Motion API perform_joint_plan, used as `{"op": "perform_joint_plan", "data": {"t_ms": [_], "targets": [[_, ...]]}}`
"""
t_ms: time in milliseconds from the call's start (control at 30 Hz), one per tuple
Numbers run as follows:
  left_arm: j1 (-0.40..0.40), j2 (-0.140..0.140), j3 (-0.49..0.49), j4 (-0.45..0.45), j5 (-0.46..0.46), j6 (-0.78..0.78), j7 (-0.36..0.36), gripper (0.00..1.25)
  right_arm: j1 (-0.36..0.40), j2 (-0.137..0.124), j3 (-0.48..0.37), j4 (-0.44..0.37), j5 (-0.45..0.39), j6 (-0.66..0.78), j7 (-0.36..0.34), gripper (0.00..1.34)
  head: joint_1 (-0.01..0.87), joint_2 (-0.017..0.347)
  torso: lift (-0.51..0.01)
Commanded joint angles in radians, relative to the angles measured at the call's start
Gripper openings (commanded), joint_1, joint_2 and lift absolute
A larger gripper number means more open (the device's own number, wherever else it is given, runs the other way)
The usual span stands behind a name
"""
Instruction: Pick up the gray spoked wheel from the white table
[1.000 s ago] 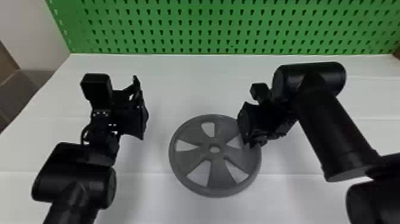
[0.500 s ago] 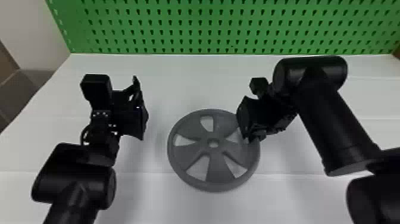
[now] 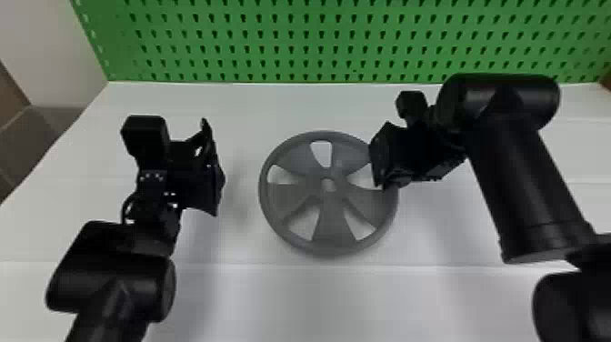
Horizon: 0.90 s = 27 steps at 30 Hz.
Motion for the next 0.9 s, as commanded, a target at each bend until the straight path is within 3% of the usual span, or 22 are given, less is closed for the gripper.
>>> {"op": "perform_joint_plan", "data": {"t_ms": [0, 467, 867], "targets": [[0.0, -0.001, 0.001, 0.0, 0.0, 0.0, 0.0, 0.88, -0.001, 0.001, -0.012, -0.036, 0.015, -0.063, 0.0, 0.25, 0.782, 0.057, -0.097], [0.005, 0.0, 0.009, -0.003, 0.005, 0.0, 0.0, 0.88, 0.078, 0.001, -0.02, -0.156, -0.005, -0.374, 0.0, 0.25, 0.782, 0.057, -0.097], [0.008, -0.001, 0.011, -0.006, 0.008, -0.002, 0.0, 0.88, 0.167, -0.009, -0.023, -0.202, -0.043, -0.667, 0.0, 0.25, 0.782, 0.057, -0.097]]}}
